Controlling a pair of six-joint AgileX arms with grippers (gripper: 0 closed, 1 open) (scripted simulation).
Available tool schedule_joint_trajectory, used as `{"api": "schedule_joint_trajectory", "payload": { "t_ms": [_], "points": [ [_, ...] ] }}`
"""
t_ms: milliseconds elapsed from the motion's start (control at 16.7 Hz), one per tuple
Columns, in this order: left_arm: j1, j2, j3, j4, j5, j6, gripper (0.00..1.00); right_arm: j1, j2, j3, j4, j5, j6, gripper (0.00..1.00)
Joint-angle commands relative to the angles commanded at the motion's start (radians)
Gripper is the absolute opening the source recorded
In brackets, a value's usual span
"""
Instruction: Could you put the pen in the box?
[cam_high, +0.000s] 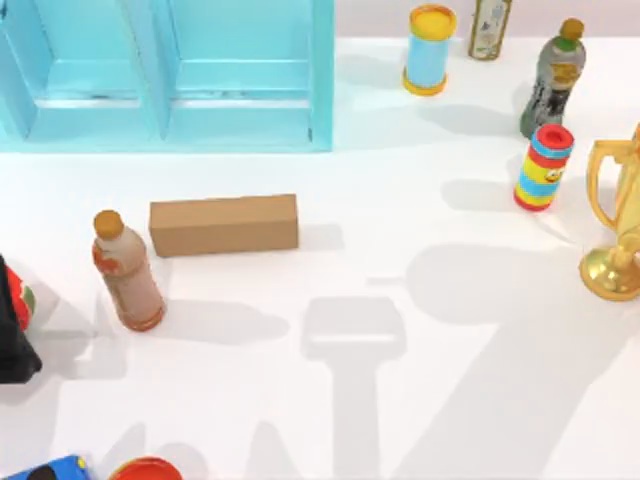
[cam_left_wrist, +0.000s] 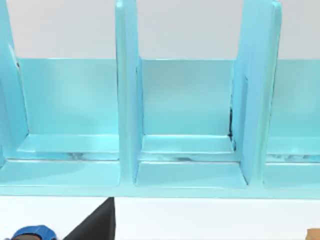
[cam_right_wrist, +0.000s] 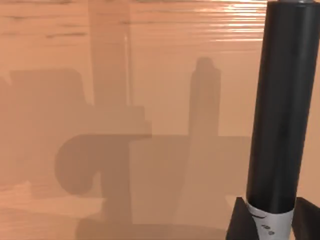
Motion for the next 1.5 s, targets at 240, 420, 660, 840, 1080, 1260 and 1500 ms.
{"api": "schedule_joint_trajectory", "payload": {
  "t_ms": [240, 420, 660, 840, 1080, 1260, 1500],
  "points": [
    [0.000, 0.000, 0.000, 0.000, 0.000, 0.000, 1.00, -0.038, -0.008, -0.029, 0.020, -0.005, -0.022, 0.00],
    [0.000, 0.000, 0.000, 0.000, 0.000, 0.000, 1.00, -0.038, -0.008, -0.029, 0.020, -0.005, -0.022, 0.08],
    [0.000, 0.000, 0.000, 0.000, 0.000, 0.000, 1.00, -0.038, -0.008, -0.029, 0.020, -0.005, -0.022, 0.38],
    [0.000, 0.000, 0.000, 0.000, 0.000, 0.000, 1.00, -0.038, -0.008, -0.029, 0.020, -0.005, -0.022, 0.60],
    [0.000, 0.000, 0.000, 0.000, 0.000, 0.000, 1.00, -0.038, -0.008, -0.029, 0.020, -0.005, -0.022, 0.90],
    [0.000, 0.000, 0.000, 0.000, 0.000, 0.000, 1.00, -0.038, -0.008, -0.029, 0.020, -0.005, -0.022, 1.00],
    [0.000, 0.000, 0.000, 0.000, 0.000, 0.000, 1.00, -0.038, -0.008, -0.029, 0.020, -0.005, -0.022, 1.00]
  ]
}}
